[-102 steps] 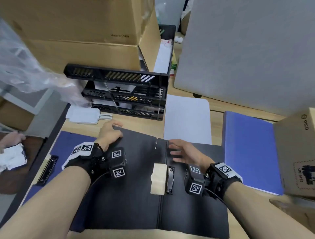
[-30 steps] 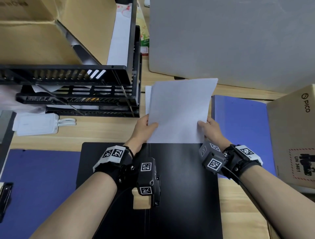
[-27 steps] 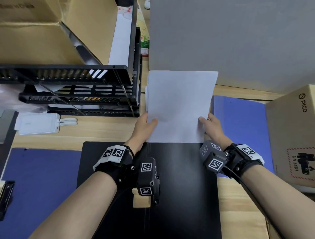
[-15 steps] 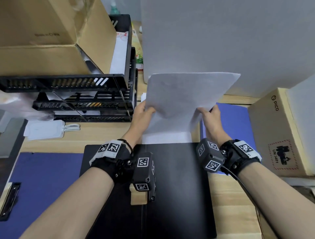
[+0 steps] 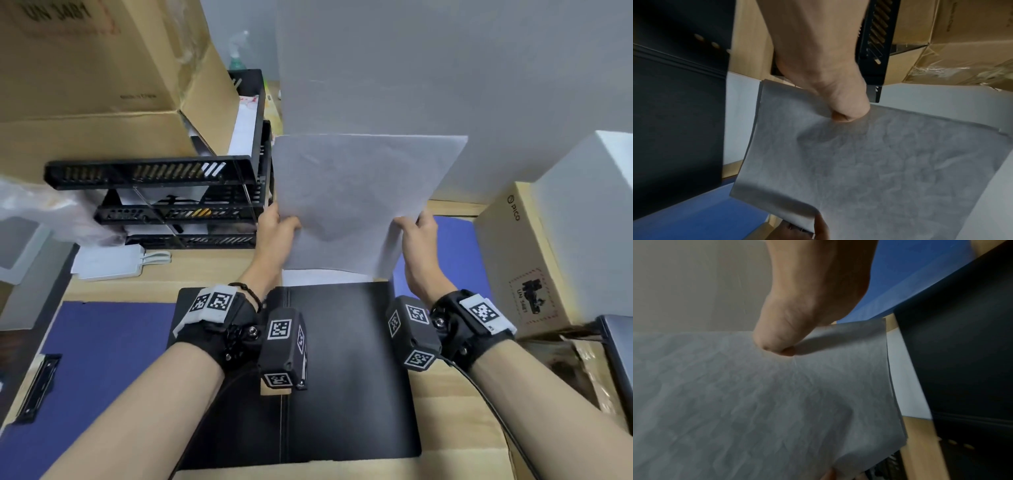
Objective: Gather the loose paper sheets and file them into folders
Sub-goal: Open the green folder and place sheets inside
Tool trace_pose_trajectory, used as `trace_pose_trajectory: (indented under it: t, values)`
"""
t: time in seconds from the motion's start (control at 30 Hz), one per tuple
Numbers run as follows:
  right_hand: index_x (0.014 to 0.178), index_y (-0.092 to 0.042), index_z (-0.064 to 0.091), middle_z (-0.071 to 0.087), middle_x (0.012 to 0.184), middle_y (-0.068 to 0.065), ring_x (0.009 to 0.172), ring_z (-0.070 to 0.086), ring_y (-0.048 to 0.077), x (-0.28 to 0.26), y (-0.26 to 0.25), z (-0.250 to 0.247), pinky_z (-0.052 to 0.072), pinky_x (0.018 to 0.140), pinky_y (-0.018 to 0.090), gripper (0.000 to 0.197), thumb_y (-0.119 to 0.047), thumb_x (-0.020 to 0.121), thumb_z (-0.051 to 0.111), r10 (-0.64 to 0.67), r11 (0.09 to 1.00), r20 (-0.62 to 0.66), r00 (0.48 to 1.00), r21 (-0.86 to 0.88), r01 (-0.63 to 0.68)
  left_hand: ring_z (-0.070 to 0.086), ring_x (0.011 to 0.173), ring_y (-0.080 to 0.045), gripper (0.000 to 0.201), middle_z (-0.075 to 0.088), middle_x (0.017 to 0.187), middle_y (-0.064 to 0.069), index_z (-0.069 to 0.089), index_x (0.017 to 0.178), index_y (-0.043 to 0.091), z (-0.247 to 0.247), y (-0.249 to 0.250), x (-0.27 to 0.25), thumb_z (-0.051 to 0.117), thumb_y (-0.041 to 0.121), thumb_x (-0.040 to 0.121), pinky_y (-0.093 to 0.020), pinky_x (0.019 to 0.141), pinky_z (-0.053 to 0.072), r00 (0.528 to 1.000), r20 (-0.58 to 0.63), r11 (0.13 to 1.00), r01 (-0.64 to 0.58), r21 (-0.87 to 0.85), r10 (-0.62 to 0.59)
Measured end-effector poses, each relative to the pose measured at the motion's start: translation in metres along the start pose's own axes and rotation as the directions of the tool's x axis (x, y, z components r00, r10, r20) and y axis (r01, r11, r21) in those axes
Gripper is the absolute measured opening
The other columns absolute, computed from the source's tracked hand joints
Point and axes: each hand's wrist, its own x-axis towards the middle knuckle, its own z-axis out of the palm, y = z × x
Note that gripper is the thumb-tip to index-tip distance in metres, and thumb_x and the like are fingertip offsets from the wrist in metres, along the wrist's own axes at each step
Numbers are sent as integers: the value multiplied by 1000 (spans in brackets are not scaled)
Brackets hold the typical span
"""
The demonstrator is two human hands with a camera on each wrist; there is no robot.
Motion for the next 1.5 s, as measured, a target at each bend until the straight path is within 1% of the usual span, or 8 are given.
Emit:
trace_pose_trajectory:
  t: [0.13, 0.3, 0.57, 0.8, 1.0, 1.27, 1.37, 1.5]
  values:
    - [112, -12, 57, 65, 94, -8, 83, 61, 3, -22, 30, -13, 47, 61, 7, 32, 5, 89, 41, 148, 983, 72, 986, -124, -138, 61, 90, -13, 44, 68, 94, 4, 61, 99, 14, -9, -30, -25, 45, -18, 75, -17, 71, 50, 992, 42, 985, 111, 132, -118]
    - [105, -12, 62, 69, 106, 1, 90, 63, 15, -38, 61, -25, 52, 74, 22, 26, -2, 92, 41, 341, 921, 150, 928, -252, -298, 65, 95, -12, 40, 69, 102, 5, 62, 106, 14, -24, -57, -42, 43, -12, 83, -19, 72, 51, 970, 64, 957, 220, 187, -235]
    - [113, -9, 64, 69, 100, -4, 82, 63, 4, -32, 22, -23, 49, 58, 9, 32, -3, 95, 37, 258, 962, 168, 951, -133, -238, 64, 98, -15, 38, 70, 107, -3, 63, 111, 6, -18, -33, -32, 45, -10, 82, -22, 82, 50, 994, -13, 977, 107, 183, -107]
    - [114, -7, 64, 68, 104, -2, 90, 64, 7, -43, 44, -41, 48, 60, 7, 34, 6, 93, 40, 343, 926, 189, 920, -234, -297, 64, 87, -3, 37, 69, 102, 3, 58, 114, 11, -19, -37, -47, 51, -8, 83, -11, 63, 49, 988, -17, 985, 152, 83, -152]
    - [113, -12, 62, 67, 98, -8, 79, 61, -2, -37, 30, -34, 46, 50, 7, 25, -13, 100, 41, 332, 930, 208, 920, -235, -282, 61, 82, -1, 29, 68, 95, 7, 64, 103, 11, -15, -23, -43, 46, -6, 88, -7, 60, 47, 987, 30, 983, 151, 100, -155]
    - [110, -4, 62, 68, 101, 1, 83, 63, 14, -31, 46, -42, 48, 68, 20, 24, -6, 92, 46, 376, 902, 138, 916, -281, -328, 64, 80, 0, 41, 68, 102, 4, 54, 119, 15, -7, -29, -38, 46, -6, 84, -12, 60, 49, 986, 19, 985, 165, 48, -166]
    - [114, -13, 61, 67, 108, -3, 89, 64, 7, -35, 53, -44, 48, 68, 15, 23, -8, 96, 47, 396, 893, 232, 889, -323, -313, 65, 81, -2, 41, 68, 110, 0, 55, 124, 12, -6, -37, -37, 43, -2, 87, -14, 62, 50, 980, 33, 980, 197, 38, -198]
    - [114, -17, 61, 68, 107, -6, 95, 65, 8, -33, 43, -41, 50, 70, 15, 24, -19, 101, 41, 336, 903, 257, 906, -361, -232, 65, 94, -15, 35, 69, 112, -2, 62, 119, 11, 1, -29, -28, 42, 3, 91, -26, 78, 52, 979, 85, 981, 177, 83, -184]
